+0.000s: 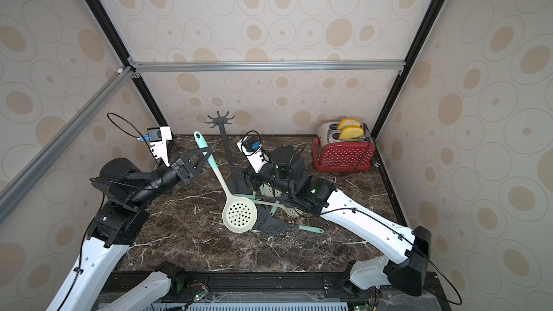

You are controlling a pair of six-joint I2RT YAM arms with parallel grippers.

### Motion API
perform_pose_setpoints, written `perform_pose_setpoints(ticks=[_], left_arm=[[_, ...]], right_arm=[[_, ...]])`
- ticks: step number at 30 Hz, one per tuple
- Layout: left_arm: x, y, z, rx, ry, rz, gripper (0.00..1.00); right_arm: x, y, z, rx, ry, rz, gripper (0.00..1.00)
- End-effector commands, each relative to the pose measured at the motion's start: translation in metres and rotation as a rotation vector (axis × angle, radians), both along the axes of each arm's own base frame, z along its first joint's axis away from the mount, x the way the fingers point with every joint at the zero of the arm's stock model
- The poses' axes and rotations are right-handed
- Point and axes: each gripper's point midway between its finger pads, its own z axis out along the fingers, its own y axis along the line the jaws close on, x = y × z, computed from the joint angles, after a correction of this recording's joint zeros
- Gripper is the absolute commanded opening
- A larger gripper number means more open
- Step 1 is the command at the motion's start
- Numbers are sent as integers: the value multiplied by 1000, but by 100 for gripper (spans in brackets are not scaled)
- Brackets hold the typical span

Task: Hang the skimmer on the kitchen utensil rack
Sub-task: Pick up the skimmer from the center of the board.

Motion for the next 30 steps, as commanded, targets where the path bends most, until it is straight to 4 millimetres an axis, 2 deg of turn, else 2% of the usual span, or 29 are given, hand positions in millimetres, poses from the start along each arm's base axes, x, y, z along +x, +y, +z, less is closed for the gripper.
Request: perform_pose_setpoints(ticks=[1,8,16,22,30], left_arm=[[2,7,1,-13,9,47,0],[6,9,-7,9,31,74,0],[9,9,-8,0,40,75,0],[9,9,-8,-8,41,77,0],[10,12,-11,-4,45,96,0]], right_arm=[[-4,7,34,71,-77,-16,58],[-18,15,47,67,-152,-23,57],[-20,37,34,19,-109,31,52],[-12,53,22,-25,-81,21,41],[-13,56,22,-34,-89,35,39]])
